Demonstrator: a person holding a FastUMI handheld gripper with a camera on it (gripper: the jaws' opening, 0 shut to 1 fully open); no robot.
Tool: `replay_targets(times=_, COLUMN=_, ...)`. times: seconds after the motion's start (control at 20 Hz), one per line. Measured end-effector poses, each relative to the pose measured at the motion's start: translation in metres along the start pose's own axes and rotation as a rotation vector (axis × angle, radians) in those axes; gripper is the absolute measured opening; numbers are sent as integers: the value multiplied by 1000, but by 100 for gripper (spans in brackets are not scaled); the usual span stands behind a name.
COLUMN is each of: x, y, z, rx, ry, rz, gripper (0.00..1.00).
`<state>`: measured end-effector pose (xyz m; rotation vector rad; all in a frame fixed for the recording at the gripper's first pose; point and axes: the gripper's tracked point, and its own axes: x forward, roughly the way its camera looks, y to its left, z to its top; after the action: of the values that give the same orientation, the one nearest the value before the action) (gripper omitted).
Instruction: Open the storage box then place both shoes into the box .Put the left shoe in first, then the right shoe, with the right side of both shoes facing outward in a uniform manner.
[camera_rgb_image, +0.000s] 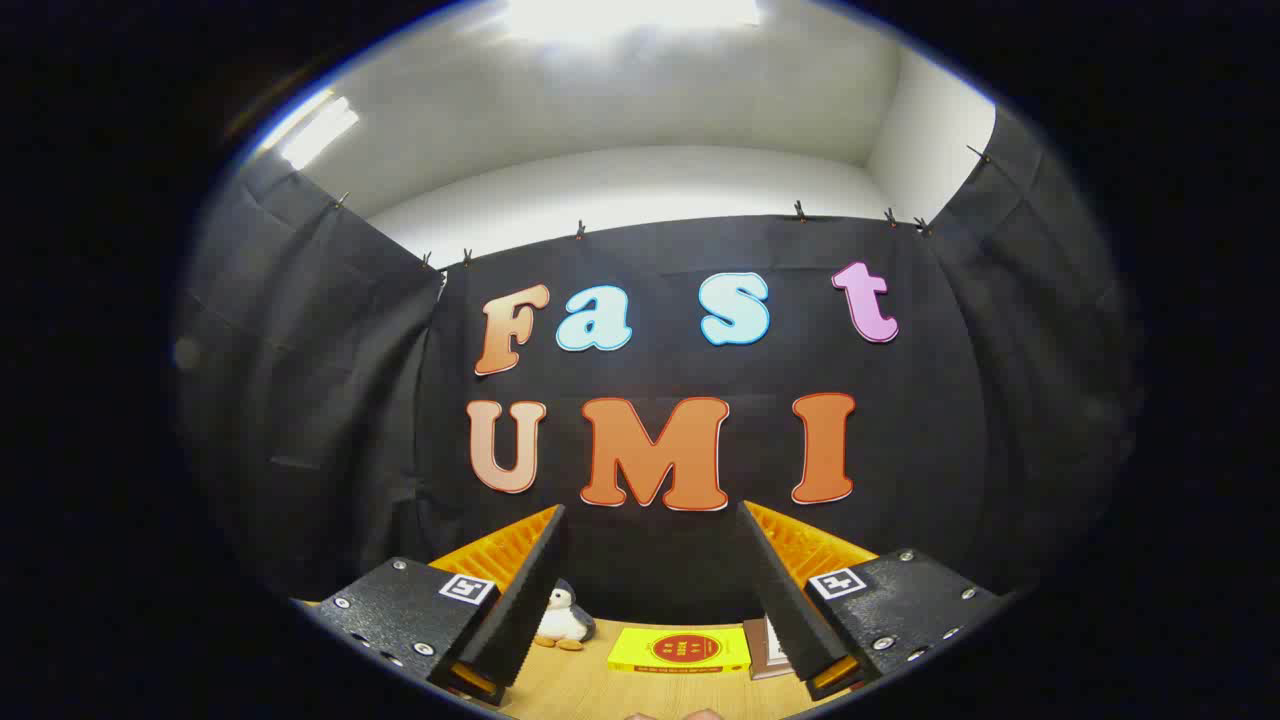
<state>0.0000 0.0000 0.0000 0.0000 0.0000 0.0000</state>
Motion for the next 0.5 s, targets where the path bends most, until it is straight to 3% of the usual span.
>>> replay_targets(times=0.5, x=-10, y=16, z=23, rx=42, ry=-2, rz=28, gripper=98)
